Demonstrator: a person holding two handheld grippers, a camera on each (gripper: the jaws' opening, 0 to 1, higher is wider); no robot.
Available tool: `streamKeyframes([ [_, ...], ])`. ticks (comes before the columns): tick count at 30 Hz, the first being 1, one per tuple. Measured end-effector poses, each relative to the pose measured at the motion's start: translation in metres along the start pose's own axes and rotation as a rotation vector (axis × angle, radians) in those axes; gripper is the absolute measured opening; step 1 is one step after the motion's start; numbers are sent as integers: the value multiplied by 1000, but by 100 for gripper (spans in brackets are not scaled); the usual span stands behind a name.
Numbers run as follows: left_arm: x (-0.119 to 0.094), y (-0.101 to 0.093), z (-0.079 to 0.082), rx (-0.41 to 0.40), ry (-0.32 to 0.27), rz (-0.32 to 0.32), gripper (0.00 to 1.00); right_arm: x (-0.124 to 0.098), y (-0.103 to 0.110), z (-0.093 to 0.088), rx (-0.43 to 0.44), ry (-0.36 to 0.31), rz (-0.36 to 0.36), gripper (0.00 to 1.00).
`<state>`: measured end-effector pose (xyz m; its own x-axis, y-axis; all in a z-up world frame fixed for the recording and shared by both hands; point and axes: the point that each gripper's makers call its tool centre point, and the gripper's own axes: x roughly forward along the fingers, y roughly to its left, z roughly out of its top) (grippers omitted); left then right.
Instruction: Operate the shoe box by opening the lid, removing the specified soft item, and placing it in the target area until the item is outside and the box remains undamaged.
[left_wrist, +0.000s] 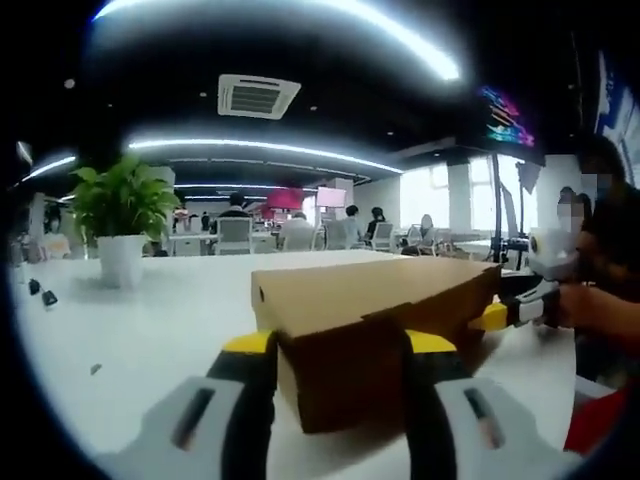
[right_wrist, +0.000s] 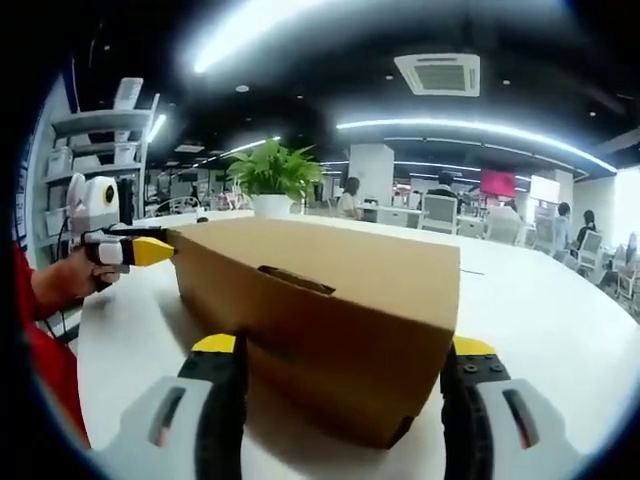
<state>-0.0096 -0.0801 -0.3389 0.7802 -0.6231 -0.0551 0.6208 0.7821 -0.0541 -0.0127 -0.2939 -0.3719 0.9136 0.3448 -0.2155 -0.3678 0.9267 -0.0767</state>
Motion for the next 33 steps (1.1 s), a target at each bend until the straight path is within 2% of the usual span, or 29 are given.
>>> streamKeyframes([
  [3, 2, -1, 1, 15, -4, -1, 50, 0, 0, 0, -2, 1, -1, 81],
  [5, 3, 3, -2, 88, 3, -5, 50, 0, -2, 0, -4, 13, 5, 80],
  [7, 3, 1, 1, 61, 1, -4, 50, 0, -1, 0, -3, 16, 8, 80],
  [9, 3, 1, 1, 70, 1, -4, 50, 0, -1, 0, -5, 13, 7, 80],
  [11, 2, 3, -2, 134, 12, -5, 49, -1, -1, -1, -10, 12, 6, 80],
  [13, 2, 4, -3, 117, 10, -3, 48, -1, -1, -1, -13, 11, 6, 80],
  [16, 1, 2, 1, 33, 3, 3, 49, -1, 0, 1, 10, 14, 3, 80],
  [17, 1, 2, 0, 34, 1, 5, 50, -1, 2, 3, 43, -2, 6, 80],
  [18, 1, 0, -1, 45, 5, 6, 51, -2, 2, 2, 19, 5, 8, 80],
  [19, 0, 0, -3, 91, 17, 13, 51, -2, 1, 1, -4, 5, 2, 80],
  [23, -4, 0, -2, 109, 8, 18, 48, -6, 4, 3, 3, 12, 10, 80],
  [26, -6, 0, -1, 92, 7, 19, 47, -8, 5, 2, -9, 16, 10, 79],
  [28, -7, 1, -2, 137, 17, 8, 46, -9, 4, -1, -52, 28, 13, 78],
  [29, -9, 4, -2, 131, 11, 8, 45, -12, 2, -5, -91, 66, 8, 76],
  [31, -9, 4, 0, 96, -1, 3, 44, -12, 3, -3, -73, 61, 9, 75],
  [33, -9, 3, 2, 109, 9, 5, 44, -12, 3, -2, -40, 57, 13, 76],
])
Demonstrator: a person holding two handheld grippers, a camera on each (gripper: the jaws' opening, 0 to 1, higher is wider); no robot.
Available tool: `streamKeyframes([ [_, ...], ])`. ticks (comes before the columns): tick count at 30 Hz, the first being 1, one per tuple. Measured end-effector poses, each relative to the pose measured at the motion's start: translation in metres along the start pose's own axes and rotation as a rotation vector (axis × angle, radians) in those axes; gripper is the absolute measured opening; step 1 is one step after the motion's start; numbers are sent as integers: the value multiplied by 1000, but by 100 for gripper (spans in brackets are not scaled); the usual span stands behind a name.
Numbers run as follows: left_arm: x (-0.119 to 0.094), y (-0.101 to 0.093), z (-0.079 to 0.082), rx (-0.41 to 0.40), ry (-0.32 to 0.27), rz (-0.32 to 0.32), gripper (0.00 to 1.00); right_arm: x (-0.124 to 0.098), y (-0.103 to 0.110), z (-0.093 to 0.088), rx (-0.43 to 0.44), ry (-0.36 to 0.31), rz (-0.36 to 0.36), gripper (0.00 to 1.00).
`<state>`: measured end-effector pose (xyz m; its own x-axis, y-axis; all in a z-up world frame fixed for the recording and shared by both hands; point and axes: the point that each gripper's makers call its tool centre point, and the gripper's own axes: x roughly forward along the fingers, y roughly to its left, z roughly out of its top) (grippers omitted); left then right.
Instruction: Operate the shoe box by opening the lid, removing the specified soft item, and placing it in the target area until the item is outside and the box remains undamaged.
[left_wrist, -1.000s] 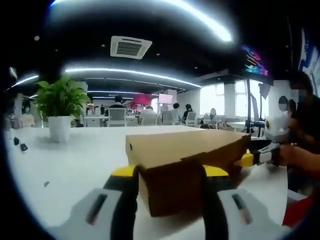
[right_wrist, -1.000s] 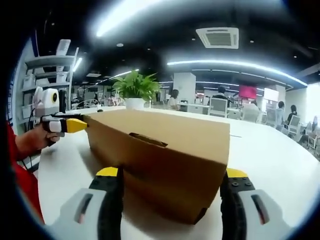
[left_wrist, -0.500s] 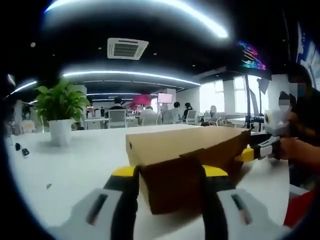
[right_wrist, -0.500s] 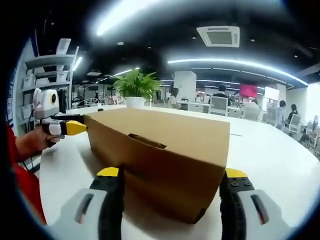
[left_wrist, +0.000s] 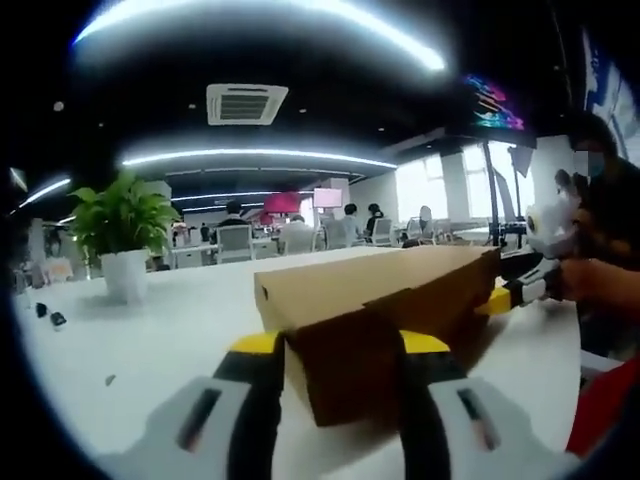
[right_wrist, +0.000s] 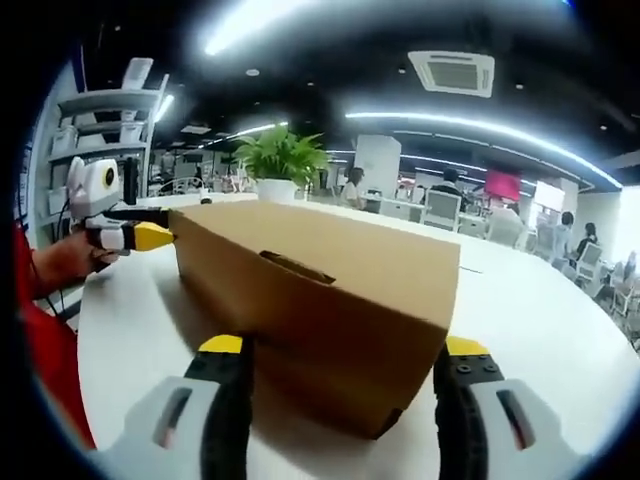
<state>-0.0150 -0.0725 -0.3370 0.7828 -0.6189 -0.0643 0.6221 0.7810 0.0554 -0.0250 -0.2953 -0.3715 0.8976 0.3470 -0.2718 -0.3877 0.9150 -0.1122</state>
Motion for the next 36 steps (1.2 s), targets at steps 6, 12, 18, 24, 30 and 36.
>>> streamKeyframes([
  [6, -6, 3, 8, 27, 2, -29, 39, 3, -1, -1, 5, -24, 2, 77],
  [12, -11, 0, 12, -21, 33, -63, 39, 2, -4, 1, -13, -18, -3, 80],
  [18, -14, 5, 9, -57, -1, -71, 40, 2, -6, 3, -28, 3, 28, 78],
  [24, -15, 4, 6, 4, -3, -76, 49, 2, -6, 1, -26, -11, 65, 74],
  [30, -15, 7, -3, 2, 38, -88, 48, 2, -7, -1, -32, 0, 54, 74],
  [36, -23, 6, -5, 52, 31, -86, 55, -1, -4, -3, -18, -6, 57, 77],
])
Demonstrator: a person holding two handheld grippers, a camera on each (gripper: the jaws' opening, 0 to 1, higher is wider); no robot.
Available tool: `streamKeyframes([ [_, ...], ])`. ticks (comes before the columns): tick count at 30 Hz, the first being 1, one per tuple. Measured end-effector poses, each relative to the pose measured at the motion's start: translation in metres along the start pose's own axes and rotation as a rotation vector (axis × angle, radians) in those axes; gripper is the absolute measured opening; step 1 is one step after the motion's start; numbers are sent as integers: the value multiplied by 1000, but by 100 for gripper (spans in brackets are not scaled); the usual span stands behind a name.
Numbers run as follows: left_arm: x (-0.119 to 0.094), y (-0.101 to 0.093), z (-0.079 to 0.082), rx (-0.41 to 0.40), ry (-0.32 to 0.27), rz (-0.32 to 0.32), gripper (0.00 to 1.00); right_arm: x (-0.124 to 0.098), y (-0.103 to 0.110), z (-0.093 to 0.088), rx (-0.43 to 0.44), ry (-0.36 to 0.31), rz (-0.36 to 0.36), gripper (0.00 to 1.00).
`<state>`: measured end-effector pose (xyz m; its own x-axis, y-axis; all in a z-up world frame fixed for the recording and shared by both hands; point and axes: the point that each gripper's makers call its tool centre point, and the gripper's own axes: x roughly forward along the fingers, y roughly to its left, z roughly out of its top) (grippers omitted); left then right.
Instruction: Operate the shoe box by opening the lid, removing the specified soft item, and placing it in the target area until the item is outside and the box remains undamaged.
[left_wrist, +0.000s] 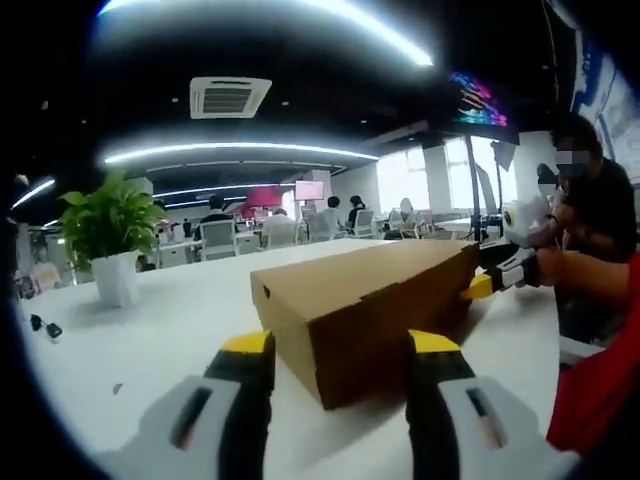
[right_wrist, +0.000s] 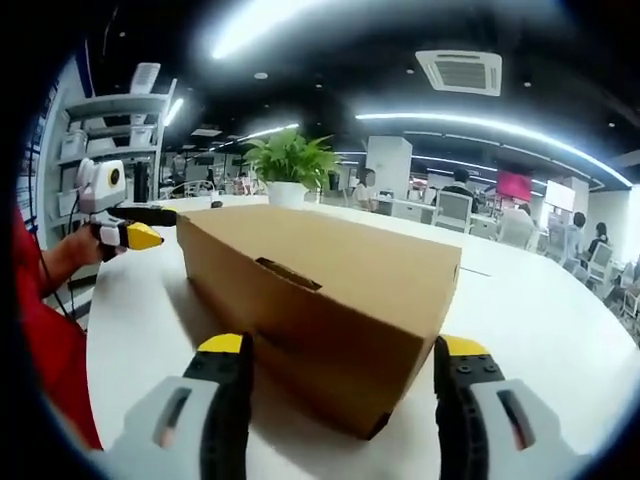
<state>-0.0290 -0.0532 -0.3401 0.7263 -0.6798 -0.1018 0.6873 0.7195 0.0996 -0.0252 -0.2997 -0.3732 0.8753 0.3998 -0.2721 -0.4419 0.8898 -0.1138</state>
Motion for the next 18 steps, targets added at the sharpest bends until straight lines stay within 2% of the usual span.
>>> streamKeyframes([
  [1, -1, -1, 2, 9, -2, 9, 54, -3, 1, 0, -1, 3, 1, 77],
  [3, -4, 1, 9, 83, -43, 31, 53, -7, 2, 2, 5, 2, 5, 78],
  [5, -4, 4, 6, 145, -11, 48, 54, -10, 4, 7, 29, -15, 18, 81],
  [7, -4, -1, 3, 184, 9, 16, 52, -16, 2, 15, -22, -30, -6, 77],
  [8, -4, -2, 4, 184, 8, 21, 52, -20, 0, 14, -96, -17, -18, 76],
  [11, -7, -4, 9, 323, 5, 27, 51, -25, 2, 14, -175, 2, -14, 76],
  [13, -8, -11, 18, 400, -40, 8, 46, -28, 5, 17, -194, -18, -9, 76],
  [16, -11, -11, 20, 373, -38, 25, 48, -32, 7, 21, -267, -30, 3, 76],
  [17, -10, -11, 21, 377, -40, 21, 49, -34, 12, 20, -332, -23, 31, 76],
  [18, -10, -11, 21, 399, -37, 28, 50, -34, 13, 21, -342, -29, 32, 76],
])
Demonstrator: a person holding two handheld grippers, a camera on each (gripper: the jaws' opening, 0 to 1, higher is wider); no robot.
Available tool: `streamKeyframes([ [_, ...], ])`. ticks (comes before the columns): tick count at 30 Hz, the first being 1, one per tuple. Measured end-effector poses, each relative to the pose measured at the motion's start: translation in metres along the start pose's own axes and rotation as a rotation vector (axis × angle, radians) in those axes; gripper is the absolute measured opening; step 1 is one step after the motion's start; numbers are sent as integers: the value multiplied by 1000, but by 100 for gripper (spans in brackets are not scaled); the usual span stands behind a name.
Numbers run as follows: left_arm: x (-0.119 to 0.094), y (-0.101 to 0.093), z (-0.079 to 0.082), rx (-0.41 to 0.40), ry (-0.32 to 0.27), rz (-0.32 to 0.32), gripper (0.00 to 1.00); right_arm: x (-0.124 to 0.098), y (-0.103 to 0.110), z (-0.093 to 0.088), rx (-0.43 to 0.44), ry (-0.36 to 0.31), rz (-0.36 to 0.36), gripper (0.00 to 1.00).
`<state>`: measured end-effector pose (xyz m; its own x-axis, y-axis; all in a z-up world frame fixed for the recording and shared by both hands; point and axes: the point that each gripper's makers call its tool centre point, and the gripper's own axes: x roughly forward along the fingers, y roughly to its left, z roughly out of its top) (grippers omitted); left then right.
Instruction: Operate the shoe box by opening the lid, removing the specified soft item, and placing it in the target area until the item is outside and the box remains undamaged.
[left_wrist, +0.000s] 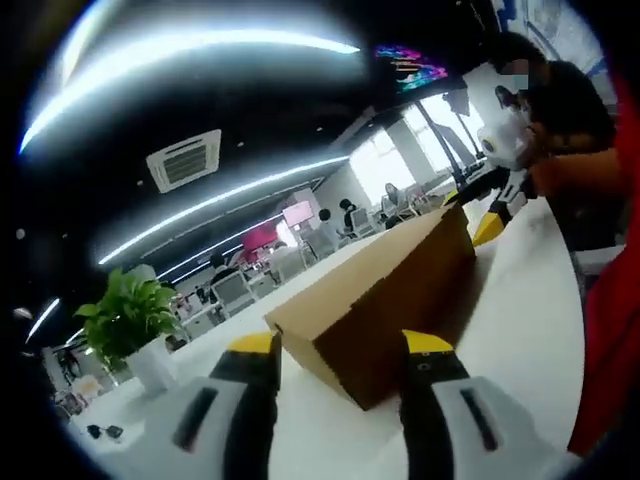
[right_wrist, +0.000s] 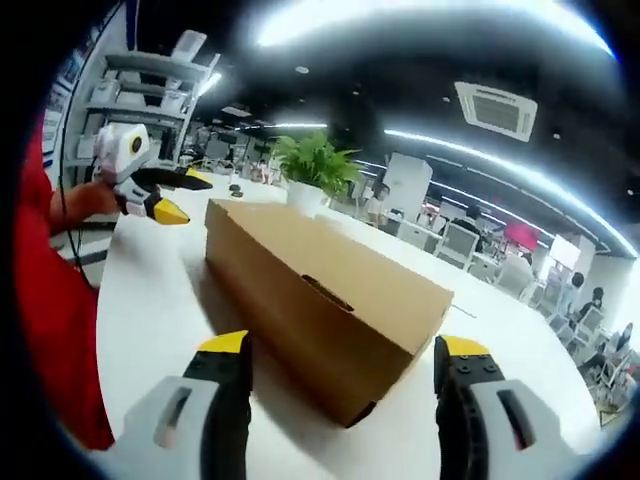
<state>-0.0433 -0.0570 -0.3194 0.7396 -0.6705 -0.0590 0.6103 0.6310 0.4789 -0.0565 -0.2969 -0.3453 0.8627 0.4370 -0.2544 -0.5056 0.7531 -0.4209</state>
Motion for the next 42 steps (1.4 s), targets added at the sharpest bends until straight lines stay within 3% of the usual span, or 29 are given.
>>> streamKeyframes([
  [2, 0, 1, -1, 33, 6, 5, 52, -3, -1, 3, -22, 1, -14, 76],
  [6, 2, 2, 0, 11, 31, -9, 65, -6, 1, 11, -14, -21, 0, 76],
  [7, 1, 2, -4, 5, 60, -11, 65, -6, 0, 13, -25, -25, -7, 76],
  [10, -1, 1, 0, 48, 39, -23, 64, -9, 3, 21, -78, -34, 1, 76],
  [14, -6, -2, -1, 126, 58, -24, 63, -14, 5, 26, -164, -28, 6, 76],
  [17, -11, -4, 5, 138, 64, -10, 59, -18, 6, 29, -225, -31, -4, 76],
  [19, -15, -5, 14, 225, 24, -6, 61, -21, 8, 32, -272, -38, -5, 78],
  [21, -19, 0, 13, 331, 54, 34, 58, -22, 11, 35, -283, -50, 0, 79],
  [23, -20, 5, 18, 444, 47, 65, 53, -24, 11, 36, -308, -44, -7, 79],
  [26, -20, -3, 24, 387, 34, 29, 51, -24, 13, 37, -326, -42, 2, 79],
  [31, -15, -14, 29, 400, 40, 2, 53, -26, 10, 31, -421, -13, -34, 77],
  [42, -12, -19, 35, 438, 43, -1, 61, -28, 14, 30, -476, -17, -30, 76],
])
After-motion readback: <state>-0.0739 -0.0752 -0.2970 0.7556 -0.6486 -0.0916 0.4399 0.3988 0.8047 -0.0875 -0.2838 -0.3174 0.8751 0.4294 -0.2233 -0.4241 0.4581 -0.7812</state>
